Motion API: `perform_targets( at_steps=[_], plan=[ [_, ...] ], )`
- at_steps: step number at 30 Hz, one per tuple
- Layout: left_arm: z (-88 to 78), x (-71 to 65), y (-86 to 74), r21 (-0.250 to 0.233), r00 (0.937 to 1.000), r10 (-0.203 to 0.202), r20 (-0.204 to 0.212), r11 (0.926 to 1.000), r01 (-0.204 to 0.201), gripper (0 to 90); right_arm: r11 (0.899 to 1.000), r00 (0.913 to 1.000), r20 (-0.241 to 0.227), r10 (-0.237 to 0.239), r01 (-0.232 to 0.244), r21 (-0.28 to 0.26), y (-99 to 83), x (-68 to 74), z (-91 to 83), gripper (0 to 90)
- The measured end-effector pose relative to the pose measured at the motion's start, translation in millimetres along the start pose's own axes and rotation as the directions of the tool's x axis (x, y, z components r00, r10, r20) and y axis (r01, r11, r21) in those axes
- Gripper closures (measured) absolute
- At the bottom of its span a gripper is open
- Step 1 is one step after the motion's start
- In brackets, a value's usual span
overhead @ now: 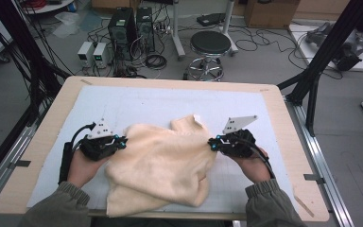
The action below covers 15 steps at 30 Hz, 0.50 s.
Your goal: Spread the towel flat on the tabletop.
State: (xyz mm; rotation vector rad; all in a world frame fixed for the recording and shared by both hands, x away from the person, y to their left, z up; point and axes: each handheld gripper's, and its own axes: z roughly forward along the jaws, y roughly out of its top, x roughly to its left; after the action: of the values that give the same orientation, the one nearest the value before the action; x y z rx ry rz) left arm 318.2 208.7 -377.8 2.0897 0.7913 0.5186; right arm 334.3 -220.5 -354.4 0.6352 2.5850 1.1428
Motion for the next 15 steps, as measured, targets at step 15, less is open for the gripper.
perform_targets(
  at_steps=[15],
  plan=[
    [44.0,99.0,80.0,-0.022,0.9775,-0.149,-0.149,0.9889,0.147,54.6,0.982,0.9666,0.175,0.187,-0.19,0.001,56.9,-110.7,26.8,53.6]
  ],
)
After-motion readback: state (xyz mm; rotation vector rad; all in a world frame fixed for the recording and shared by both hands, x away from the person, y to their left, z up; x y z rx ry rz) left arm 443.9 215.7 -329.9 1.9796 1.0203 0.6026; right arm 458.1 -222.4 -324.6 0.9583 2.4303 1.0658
